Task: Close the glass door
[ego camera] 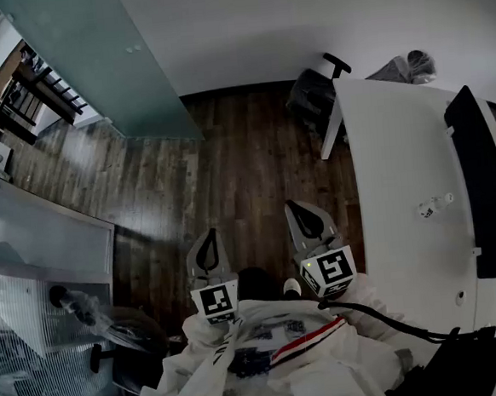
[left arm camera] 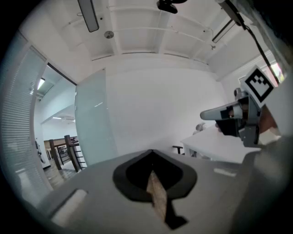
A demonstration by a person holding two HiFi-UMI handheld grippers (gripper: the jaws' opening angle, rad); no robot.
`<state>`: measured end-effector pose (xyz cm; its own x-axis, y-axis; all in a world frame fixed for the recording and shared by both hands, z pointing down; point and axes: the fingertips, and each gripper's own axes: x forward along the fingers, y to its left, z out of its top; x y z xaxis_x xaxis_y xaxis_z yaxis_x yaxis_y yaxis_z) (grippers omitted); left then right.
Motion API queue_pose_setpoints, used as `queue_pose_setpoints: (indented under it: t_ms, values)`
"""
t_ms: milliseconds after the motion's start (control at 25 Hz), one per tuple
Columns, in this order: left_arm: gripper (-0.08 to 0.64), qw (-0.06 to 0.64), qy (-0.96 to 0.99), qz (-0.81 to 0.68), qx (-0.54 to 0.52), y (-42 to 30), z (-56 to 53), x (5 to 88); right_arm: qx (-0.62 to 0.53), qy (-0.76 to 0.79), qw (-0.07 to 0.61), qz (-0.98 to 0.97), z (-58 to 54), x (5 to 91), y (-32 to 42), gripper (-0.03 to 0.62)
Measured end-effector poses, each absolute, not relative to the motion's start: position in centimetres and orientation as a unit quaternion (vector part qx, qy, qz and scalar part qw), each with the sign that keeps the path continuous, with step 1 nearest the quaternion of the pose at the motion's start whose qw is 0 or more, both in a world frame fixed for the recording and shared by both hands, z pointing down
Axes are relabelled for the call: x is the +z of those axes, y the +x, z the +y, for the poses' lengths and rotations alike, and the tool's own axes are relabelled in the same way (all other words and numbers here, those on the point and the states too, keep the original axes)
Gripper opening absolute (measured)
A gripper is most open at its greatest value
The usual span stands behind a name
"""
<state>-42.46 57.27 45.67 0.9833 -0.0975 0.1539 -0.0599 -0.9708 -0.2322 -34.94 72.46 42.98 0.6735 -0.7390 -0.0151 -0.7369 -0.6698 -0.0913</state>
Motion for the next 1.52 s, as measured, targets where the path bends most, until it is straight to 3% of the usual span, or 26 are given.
queue_pose_setpoints:
  t_ms: [640,1040,1520]
  values:
    - [0.002,0.132,-0.989,0.025,-0.064,-39.0,58.4,46.8,-0.014,-0.914,0.046,0.404,73.2,43.7,-32.1,0.005]
    - [0.002,0.124,-0.99,0.02,-0.065,-24.8,53.3,49.6,-0.01,-0.923,0.049,0.382,69.2,45.7,-17.8,0.005]
    - [0.002,0.136,-0.986,0.007,-0.099,-1.7,41.3,48.2,-0.049,-0.92,0.047,0.387,56.2,46.6,5.0,0.005]
